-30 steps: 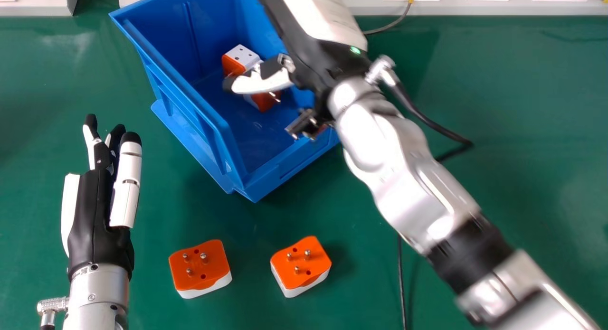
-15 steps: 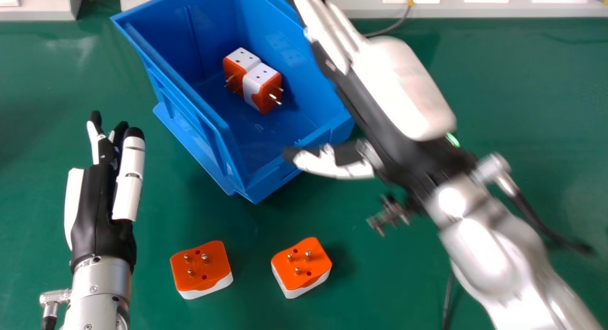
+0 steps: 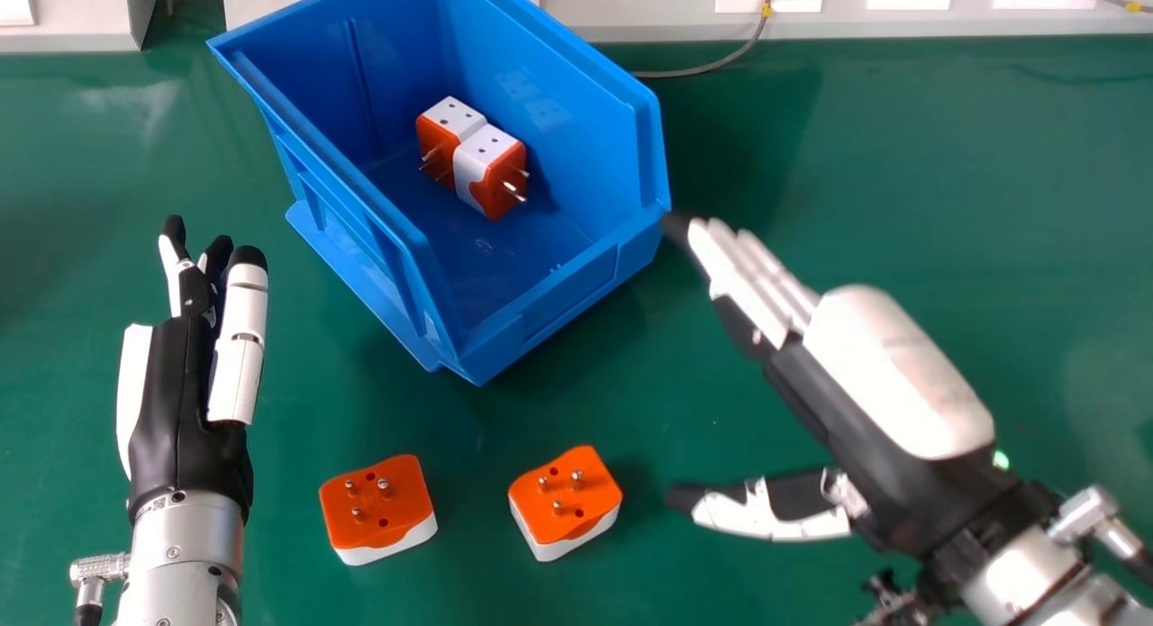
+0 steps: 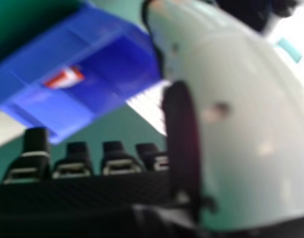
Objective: Pick all objects and put in blue box
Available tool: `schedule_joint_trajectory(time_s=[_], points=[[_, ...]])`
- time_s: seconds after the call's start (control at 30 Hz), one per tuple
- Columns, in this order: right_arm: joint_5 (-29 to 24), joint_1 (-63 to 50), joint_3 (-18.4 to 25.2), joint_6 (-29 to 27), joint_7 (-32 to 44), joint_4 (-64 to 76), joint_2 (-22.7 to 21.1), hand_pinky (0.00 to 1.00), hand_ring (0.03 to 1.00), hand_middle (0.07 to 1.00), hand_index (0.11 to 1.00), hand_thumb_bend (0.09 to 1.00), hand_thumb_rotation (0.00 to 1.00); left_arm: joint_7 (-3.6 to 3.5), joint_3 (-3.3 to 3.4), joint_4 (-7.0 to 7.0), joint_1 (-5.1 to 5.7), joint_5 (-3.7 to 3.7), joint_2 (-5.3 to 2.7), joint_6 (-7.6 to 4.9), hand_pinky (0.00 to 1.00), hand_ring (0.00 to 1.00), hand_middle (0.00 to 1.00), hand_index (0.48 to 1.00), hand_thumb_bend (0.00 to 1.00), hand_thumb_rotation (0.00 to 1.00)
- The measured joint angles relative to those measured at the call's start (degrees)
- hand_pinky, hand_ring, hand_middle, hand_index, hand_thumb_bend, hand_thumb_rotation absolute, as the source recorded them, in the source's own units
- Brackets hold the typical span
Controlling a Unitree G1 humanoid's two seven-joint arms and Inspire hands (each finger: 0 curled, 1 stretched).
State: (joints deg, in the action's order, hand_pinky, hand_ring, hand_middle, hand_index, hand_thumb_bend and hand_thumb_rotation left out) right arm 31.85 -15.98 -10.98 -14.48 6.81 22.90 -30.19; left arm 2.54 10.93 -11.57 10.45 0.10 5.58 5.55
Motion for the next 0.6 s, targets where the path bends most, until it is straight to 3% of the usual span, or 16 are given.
schedule_joint_trajectory(time_s=[0.27,0.6], points=[[2.95,-0.14,-1.16,-1.16,3.10,-2.76,-0.94,0.89,0.981,1.000,0.986,0.378,0.25,0.14,0.07,0.87,-0.22,0.00,-0.01,-0.03,0.97,0.98,0.99,0.985,0.23,0.91],[11.55,7.72,-8.38,-1.06,4.05,-12.77,1.60,0.86,0.942,0.964,0.946,0.378,0.28,0.29,0.05,0.89,-1.14,-0.03,-0.12,0.02,0.97,0.98,0.99,0.985,0.22,0.90]])
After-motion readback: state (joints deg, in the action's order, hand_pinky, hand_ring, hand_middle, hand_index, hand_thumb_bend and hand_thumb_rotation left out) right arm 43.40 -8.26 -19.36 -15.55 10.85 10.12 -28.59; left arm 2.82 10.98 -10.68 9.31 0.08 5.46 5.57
